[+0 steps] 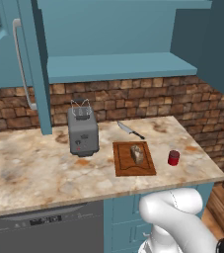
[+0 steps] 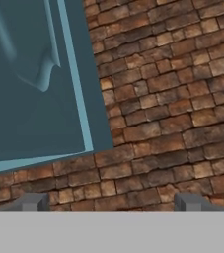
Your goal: Pick the bread, place it on the cutting board, pick the jam, place it on the counter, and close the cabinet.
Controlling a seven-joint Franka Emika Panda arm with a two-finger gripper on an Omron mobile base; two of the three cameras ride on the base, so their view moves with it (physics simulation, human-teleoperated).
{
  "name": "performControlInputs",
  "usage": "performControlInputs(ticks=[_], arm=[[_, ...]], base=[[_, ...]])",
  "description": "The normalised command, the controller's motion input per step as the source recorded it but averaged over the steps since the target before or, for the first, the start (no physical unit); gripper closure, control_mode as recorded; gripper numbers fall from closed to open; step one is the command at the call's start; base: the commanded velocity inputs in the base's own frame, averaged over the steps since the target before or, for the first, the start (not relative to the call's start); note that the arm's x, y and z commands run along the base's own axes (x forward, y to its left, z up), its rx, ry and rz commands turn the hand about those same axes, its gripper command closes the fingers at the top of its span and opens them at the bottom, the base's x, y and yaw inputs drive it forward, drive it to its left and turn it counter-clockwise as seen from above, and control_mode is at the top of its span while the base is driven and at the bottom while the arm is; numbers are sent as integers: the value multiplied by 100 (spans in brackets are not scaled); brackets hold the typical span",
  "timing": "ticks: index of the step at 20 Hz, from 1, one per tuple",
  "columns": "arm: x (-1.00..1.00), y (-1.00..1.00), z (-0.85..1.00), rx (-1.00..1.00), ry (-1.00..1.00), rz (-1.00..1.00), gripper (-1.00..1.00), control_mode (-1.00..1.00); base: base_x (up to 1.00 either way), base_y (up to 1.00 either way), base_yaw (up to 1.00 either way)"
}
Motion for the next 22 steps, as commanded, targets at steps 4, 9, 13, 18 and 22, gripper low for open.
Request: performControlInputs(ticks=[4, 9, 13, 18, 22], arm=[[0, 0, 9, 0, 0, 0, -100, -100], [0, 0, 12, 0, 0, 0, -100, -100], [0, 0, 14, 0, 0, 0, -100, -100], [1, 0, 14, 0, 0, 0, -100, -100], [0, 0, 15, 0, 0, 0, -100, -100]], base=[[0, 0, 0], [0, 0, 0], [0, 0, 0], [0, 0, 0], [0, 0, 0]])
